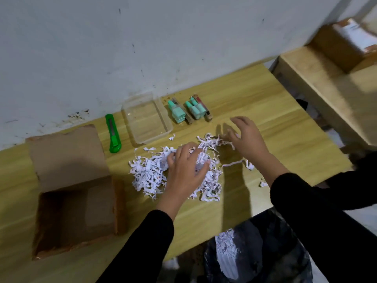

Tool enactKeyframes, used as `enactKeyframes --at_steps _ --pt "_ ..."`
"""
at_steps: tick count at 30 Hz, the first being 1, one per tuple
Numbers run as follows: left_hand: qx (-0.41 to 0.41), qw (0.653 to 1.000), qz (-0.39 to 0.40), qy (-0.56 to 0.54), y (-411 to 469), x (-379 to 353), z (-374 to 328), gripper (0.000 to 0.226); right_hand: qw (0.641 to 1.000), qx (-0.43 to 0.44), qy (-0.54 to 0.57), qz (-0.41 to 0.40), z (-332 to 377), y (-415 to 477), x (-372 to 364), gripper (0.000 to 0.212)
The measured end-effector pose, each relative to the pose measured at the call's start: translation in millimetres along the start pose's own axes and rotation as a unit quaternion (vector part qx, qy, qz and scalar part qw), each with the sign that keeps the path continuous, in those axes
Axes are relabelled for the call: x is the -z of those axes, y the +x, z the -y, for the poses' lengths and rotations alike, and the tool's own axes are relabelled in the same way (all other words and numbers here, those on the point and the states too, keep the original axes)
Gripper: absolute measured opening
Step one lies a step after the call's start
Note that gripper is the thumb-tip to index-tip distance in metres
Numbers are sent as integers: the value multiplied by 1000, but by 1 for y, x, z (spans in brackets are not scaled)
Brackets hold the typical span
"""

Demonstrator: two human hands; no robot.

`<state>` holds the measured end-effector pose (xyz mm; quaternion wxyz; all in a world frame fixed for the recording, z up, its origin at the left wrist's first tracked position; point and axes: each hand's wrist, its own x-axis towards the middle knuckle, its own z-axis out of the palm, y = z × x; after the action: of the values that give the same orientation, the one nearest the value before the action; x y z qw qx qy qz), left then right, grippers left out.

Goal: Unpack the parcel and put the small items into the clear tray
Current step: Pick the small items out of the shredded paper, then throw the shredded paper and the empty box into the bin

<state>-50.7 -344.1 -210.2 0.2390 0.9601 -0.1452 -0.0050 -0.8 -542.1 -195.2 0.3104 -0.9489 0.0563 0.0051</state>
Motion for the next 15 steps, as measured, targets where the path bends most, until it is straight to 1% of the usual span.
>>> enactKeyframes --at_steps 2,5,7,8,9,11,13,15 --pt "48 998 -45 -10 -4 10 8 41 1000 -25 -11 -3 -20 -16 6 43" --pt "186 975 -119 8 -14 15 32 34 998 -63 -20 19 -41 -35 8 50" --pt "268 953 -143 18 -23 11 50 42 996 -74 -13 42 -47 -47 4 57" --pt "294 946 -139 16 -27 8 57 51 996 -71 -5 51 -49 -52 1 62" --pt "305 944 -124 8 -32 5 63 59 996 -64 7 60 -48 -57 -1 67" --pt "289 954 -86 -10 -38 -1 68 68 995 -44 27 83 -44 -65 -7 80" --pt "243 969 -44 -25 -42 -6 68 71 992 -22 33 120 -36 -72 -14 100" --pt "189 981 6 -42 -43 -8 65 79 988 24 7 153 -24 -76 -23 119"
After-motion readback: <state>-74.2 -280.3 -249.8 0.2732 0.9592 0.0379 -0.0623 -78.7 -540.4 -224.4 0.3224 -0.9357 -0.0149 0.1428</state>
